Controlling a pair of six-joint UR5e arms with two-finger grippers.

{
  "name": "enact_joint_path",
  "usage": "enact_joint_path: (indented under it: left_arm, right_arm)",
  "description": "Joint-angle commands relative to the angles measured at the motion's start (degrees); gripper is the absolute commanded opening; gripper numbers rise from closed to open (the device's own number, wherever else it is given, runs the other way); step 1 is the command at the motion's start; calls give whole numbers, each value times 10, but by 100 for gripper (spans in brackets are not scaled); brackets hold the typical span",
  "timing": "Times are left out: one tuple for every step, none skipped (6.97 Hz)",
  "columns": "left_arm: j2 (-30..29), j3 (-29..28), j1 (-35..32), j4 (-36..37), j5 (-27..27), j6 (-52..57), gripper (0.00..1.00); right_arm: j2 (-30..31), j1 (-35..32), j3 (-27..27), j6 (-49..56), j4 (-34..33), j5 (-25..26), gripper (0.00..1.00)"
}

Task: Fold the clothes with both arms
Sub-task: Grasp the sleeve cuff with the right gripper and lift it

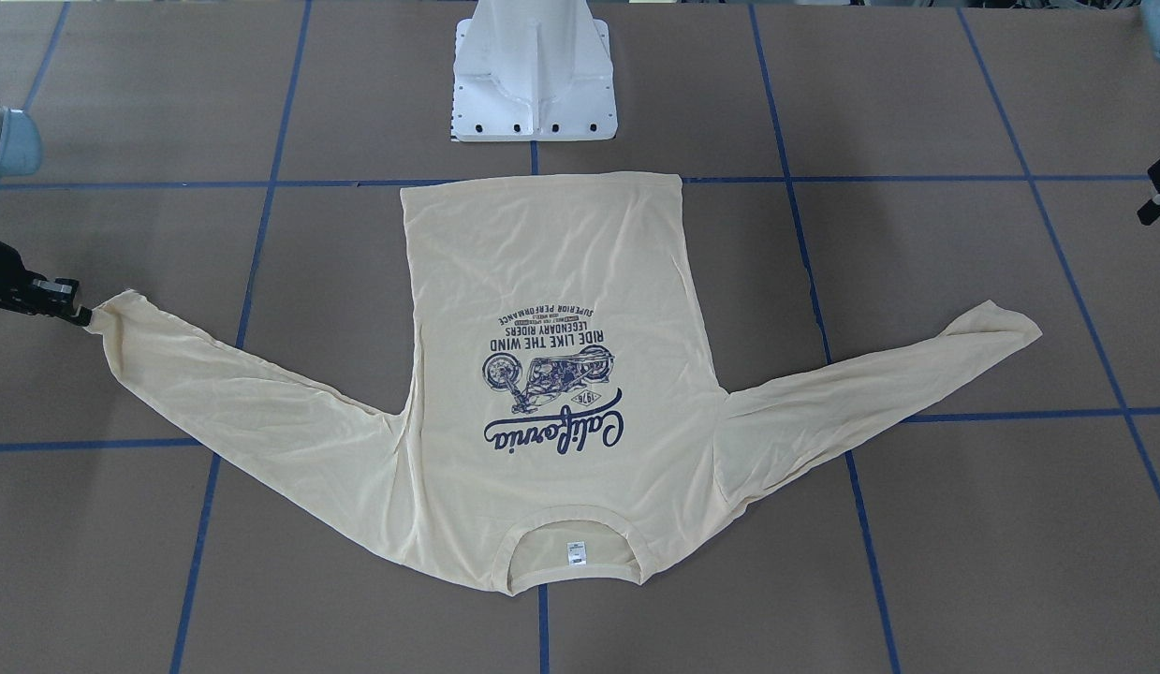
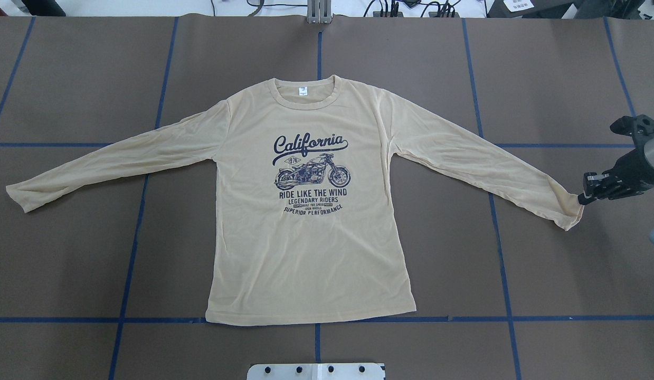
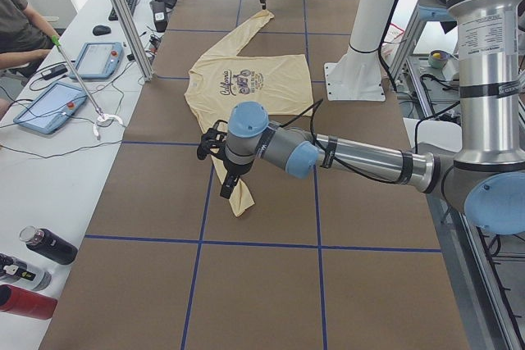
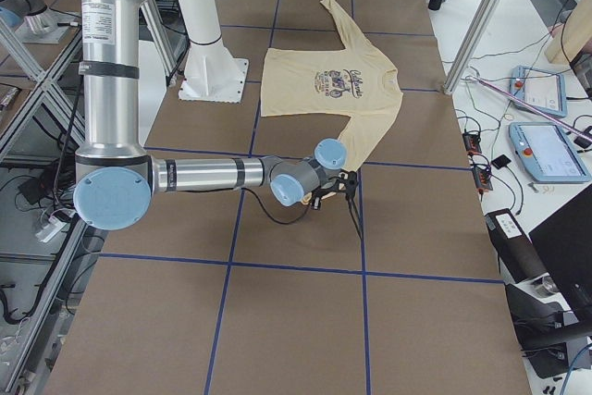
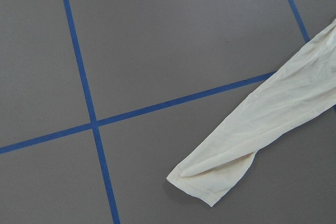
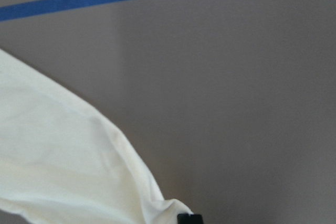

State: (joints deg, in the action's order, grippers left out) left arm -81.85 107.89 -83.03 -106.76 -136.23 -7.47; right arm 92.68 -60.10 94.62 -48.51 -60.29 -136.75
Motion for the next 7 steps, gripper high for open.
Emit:
enact_joint_path:
  left_arm:
    - [-1,1,1,0,0,1,100]
    - [-1,1,1,-1,0,2,100]
    - [-1,-2,0,-16,0,0,100]
    - [-1,-4,1,-18,0,1,100]
    - [-1,-4,1,-18,0,2,100]
    - [-1,-4,1,-18,0,1,100]
    - [-1,-4,0,-18,0,1,100]
  right_arm:
    - [-54,2,58,-95,-29,1,0]
    - [-133,18,45,-149,-76,9,0]
    - [-213,30,34,-169,-151,27,0]
    - [-274,56,19,-185,-195,54,0]
    - [-317,76,-4,-234,-193,79,0]
    - [-353,94,-24,-273,-193,83,0]
    - [-390,114,-41,-313,-192,103,0]
